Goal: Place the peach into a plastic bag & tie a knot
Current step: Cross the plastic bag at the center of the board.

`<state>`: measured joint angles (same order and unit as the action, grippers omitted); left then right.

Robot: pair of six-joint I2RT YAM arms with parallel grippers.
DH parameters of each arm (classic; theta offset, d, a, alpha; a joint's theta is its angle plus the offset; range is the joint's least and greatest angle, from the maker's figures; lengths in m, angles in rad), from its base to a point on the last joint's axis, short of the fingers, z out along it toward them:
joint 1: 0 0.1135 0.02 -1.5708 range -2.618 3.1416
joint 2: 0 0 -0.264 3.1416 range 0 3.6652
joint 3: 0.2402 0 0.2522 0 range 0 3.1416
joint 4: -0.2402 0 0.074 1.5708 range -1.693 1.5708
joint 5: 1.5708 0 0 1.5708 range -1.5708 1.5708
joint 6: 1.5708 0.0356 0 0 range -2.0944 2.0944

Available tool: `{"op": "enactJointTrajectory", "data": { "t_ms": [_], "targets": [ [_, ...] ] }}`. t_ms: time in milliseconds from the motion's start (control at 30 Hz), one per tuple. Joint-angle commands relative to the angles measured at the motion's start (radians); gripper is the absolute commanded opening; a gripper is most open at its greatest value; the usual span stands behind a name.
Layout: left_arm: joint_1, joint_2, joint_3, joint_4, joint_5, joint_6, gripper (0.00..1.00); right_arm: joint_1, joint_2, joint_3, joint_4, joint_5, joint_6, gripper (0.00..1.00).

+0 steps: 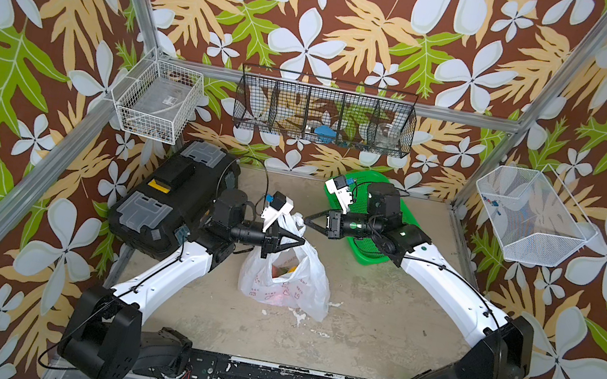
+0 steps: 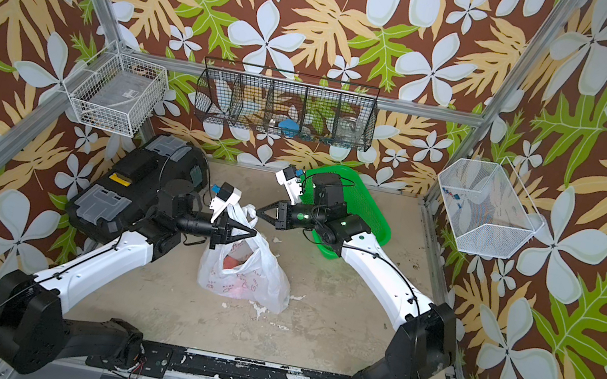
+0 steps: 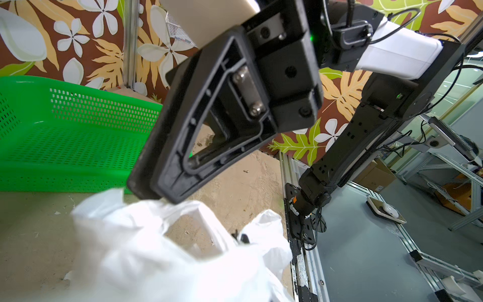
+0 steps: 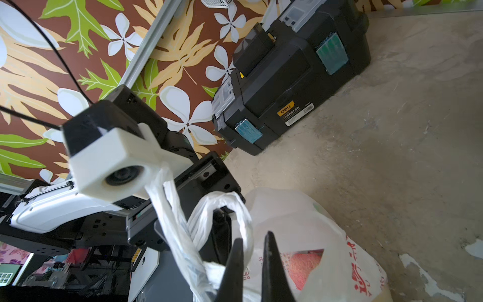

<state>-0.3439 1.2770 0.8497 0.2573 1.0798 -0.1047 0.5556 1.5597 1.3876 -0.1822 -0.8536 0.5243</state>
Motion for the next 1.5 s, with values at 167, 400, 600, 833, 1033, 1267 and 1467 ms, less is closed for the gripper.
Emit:
{"op": "enactJointTrajectory", "data": {
  "t_ms": [167, 400, 600, 833, 1033, 1267, 1467],
  "targets": [
    [0.008, -0.017, -0.015, -0.004, 0.01, -0.022, 0.1, -0.006, -0.001, -0.024, 0.091, 0.0, 0.058, 0.03],
    [0.008, -0.027, -0.008, 0.004, 0.035, 0.004, 0.08, 0.006, 0.024, 0.013, 0.057, -0.073, 0.055, 0.51],
    [0.008, -0.018, 0.0, 0.005, 0.042, 0.004, 0.08, 0.016, 0.039, 0.031, 0.025, -0.056, 0.031, 0.44],
    [0.008, -0.013, 0.004, 0.003, 0.048, 0.005, 0.08, 0.053, 0.068, 0.021, 0.122, -0.109, 0.077, 0.32],
    [0.008, -0.014, 0.001, 0.002, 0.034, -0.006, 0.08, 0.055, 0.07, 0.033, 0.105, -0.062, 0.053, 0.04],
    [0.009, -0.024, -0.025, -0.011, -0.031, -0.049, 0.15, 0.067, -0.001, -0.047, 0.145, 0.131, 0.029, 0.0],
    [0.022, -0.025, -0.032, -0.01, -0.033, -0.079, 0.18, 0.066, -0.023, -0.081, 0.184, 0.177, 0.038, 0.0]
  ]
}}
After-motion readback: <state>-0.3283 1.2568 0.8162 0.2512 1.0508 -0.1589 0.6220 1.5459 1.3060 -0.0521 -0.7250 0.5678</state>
